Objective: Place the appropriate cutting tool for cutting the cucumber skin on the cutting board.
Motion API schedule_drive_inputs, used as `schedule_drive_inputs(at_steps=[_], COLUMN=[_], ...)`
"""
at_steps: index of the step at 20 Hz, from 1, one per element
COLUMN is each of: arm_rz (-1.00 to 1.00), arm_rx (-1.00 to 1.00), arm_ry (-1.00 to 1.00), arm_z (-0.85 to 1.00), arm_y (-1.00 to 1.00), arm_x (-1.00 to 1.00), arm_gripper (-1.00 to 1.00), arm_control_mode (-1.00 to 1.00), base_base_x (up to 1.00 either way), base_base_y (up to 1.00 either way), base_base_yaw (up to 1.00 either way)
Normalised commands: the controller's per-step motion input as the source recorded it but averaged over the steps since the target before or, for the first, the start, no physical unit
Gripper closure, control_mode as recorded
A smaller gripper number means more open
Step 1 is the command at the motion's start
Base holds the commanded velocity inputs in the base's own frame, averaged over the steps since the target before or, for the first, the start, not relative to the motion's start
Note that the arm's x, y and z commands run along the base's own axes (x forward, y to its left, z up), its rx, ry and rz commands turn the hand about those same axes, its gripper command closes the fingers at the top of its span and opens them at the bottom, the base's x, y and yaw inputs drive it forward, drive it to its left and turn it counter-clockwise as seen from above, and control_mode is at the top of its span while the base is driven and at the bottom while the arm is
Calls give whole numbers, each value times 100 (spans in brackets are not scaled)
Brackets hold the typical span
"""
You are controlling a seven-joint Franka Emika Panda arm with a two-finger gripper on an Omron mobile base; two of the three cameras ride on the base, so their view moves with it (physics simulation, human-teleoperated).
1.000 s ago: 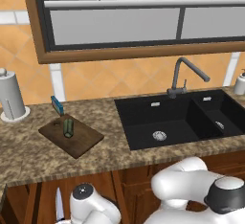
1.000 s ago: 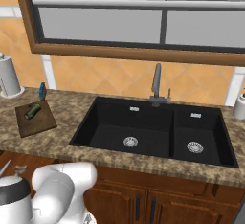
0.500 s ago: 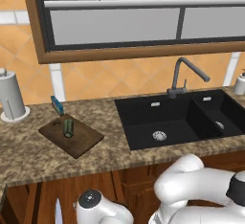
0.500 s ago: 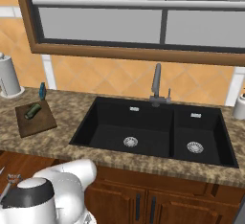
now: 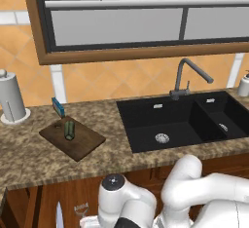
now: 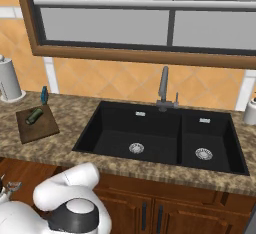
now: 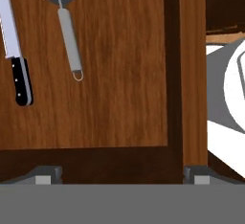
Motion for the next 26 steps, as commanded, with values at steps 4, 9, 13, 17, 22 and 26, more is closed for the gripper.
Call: schedule_drive_inputs(at_steps=[4, 9, 13, 17, 22, 26], arm_rz=[0, 0, 0, 0, 0, 0], arm_rx=[0, 0, 0, -3, -12, -14], arm_ry=[-4, -1, 0, 0, 4, 4], arm_z=[0, 6, 0, 0, 0, 0], arm_y=[-19, 20, 45, 81, 26, -4], arm_x=[56, 61, 18, 10, 10, 0], arm_gripper=[-100, -100, -100, -100, -100, -100], arm_control_mode=[-100, -100, -100, -100, -100, -100], base_base_x=[0, 0, 0, 0, 0, 0], base_base_y=[0, 0, 0, 0, 0, 0], base_base_yaw=[0, 0, 0, 0, 0, 0])
